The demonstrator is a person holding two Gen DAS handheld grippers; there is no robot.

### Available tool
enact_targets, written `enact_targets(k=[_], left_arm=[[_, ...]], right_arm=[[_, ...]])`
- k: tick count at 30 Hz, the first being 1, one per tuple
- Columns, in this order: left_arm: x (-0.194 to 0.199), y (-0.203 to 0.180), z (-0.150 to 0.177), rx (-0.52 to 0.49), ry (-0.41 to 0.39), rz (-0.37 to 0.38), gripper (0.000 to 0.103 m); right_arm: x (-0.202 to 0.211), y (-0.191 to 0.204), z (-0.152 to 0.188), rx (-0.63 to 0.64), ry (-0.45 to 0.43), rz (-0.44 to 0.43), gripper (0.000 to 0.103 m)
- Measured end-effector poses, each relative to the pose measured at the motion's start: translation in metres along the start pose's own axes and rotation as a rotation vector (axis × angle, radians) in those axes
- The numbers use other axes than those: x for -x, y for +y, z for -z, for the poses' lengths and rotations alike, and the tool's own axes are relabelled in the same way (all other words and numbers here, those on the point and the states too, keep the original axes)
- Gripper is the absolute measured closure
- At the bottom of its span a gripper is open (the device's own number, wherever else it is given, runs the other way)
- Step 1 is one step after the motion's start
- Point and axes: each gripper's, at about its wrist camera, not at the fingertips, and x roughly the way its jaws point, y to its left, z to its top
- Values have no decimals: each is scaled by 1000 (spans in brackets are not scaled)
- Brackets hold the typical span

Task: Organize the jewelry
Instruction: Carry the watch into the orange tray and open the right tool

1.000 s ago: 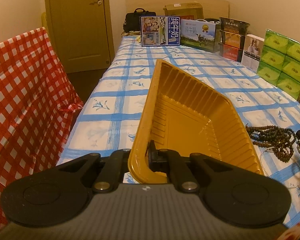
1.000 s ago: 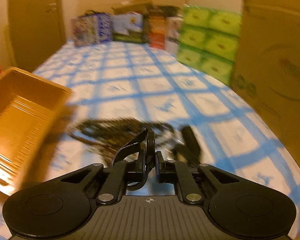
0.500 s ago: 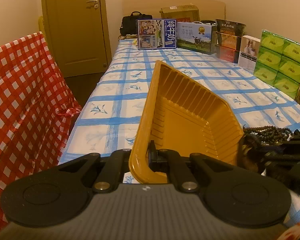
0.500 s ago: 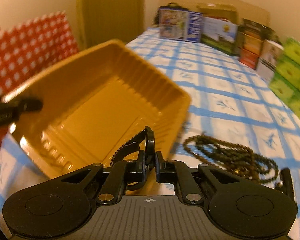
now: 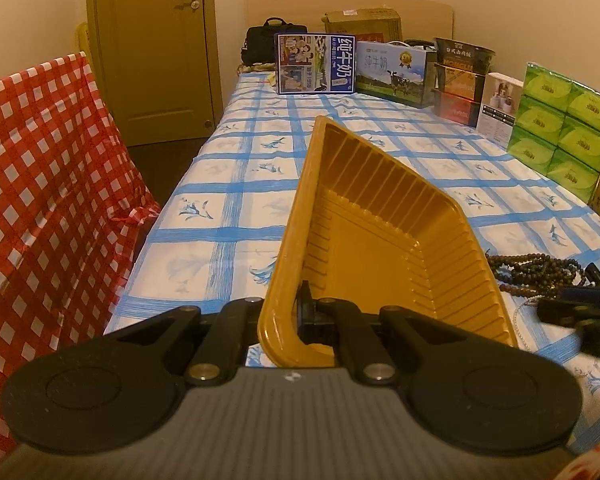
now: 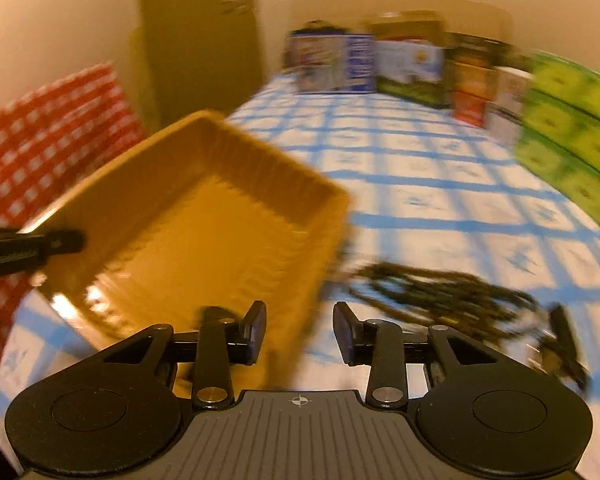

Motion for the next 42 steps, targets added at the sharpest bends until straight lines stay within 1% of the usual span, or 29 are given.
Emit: enact_targets(k=[3, 6, 10, 13, 17, 20, 22, 26, 27, 29, 31, 36, 42], left_arm=[[0, 0, 0, -6, -4, -6, 98], [0, 0, 0, -7, -2, -11, 98], [1, -2, 1, -17, -3, -18, 98], [2, -4, 0, -23, -3, -21, 98], [2, -6, -2, -28, -4, -24, 98], [2, -5, -2, -28, -4, -25, 98], [2, -6, -2, -26, -4, -26, 98], [3, -5, -1, -25, -5, -24, 98], [3, -5, -1, -25, -5, -24, 98], [3, -5, -1, -26, -5, -26, 98], [3, -5, -1, -24, -4, -24, 98], [3, -5, -2, -22, -4, -24, 98], [3, -5, -1, -22, -4, -23, 98]], right_arm=[[14, -35, 11, -74, 6, 113, 65], [19, -73, 25, -140, 48, 225, 65], [29, -107, 34, -182, 44, 321, 65], [36, -125, 40, -175, 23, 396, 65], [32, -138, 41, -139, 36, 413, 65], [22, -144, 41, -97, 58, 400, 65], [15, -146, 42, -67, 80, 391, 65], [6, -147, 43, -30, 103, 404, 66], [6, -146, 43, -28, 105, 408, 67], [5, -146, 44, -24, 113, 409, 81], [6, -145, 45, -24, 114, 408, 85], [12, -141, 44, -27, 104, 416, 88], [21, -129, 32, -40, 85, 386, 88]])
